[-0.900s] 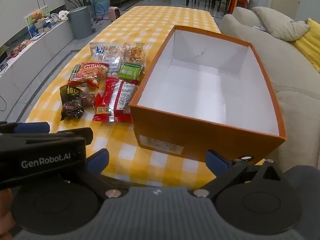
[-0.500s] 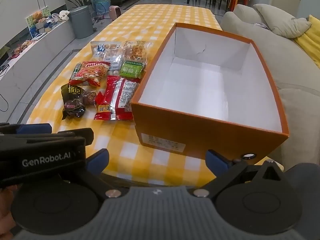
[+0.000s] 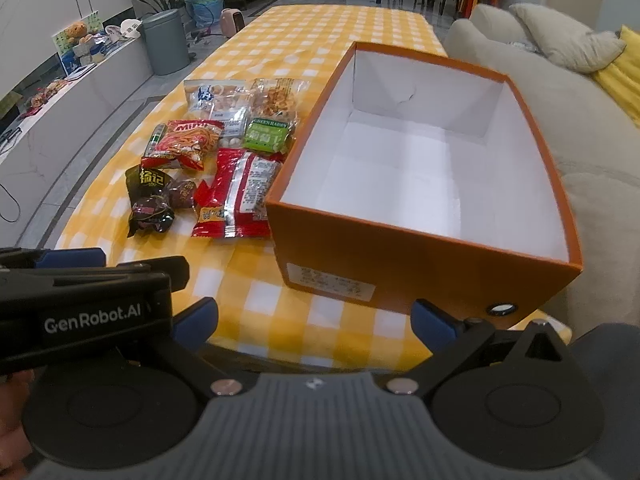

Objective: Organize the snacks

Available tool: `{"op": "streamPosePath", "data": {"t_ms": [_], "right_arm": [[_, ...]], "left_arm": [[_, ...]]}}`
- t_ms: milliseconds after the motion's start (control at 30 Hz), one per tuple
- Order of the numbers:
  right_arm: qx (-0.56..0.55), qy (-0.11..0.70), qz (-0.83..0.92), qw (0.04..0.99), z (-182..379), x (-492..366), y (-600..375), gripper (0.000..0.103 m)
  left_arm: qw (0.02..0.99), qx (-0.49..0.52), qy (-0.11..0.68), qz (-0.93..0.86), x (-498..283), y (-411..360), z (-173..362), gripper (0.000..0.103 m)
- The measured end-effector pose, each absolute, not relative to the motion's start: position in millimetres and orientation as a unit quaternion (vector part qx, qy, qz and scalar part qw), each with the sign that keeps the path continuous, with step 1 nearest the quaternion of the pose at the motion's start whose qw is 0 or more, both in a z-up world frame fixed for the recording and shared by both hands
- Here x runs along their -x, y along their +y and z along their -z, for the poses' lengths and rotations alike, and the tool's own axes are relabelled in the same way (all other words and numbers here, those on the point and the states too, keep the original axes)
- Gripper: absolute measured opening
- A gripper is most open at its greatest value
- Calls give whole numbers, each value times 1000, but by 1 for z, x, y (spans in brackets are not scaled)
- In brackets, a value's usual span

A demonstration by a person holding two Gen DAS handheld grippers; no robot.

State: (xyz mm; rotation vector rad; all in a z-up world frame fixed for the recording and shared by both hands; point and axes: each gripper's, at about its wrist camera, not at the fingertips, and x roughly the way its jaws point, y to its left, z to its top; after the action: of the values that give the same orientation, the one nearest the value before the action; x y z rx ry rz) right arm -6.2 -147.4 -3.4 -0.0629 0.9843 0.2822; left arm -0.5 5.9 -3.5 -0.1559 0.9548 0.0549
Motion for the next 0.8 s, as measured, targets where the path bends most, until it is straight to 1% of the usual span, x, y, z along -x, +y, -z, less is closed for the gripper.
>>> {"op": "streamPosePath", "data": {"t_ms": [100, 267, 800], "right_arm": [[14, 476, -144, 867, 4, 5, -148, 100], [34, 467, -139, 873, 2, 7, -144, 100], [21, 483, -146, 863, 6, 4, -145, 100]], "left_arm": [[886, 70, 457, -34, 0, 5, 3, 86], [883, 73, 462, -36, -1, 6, 4, 86], [877, 73, 475, -26, -3, 8, 9, 86]]}}
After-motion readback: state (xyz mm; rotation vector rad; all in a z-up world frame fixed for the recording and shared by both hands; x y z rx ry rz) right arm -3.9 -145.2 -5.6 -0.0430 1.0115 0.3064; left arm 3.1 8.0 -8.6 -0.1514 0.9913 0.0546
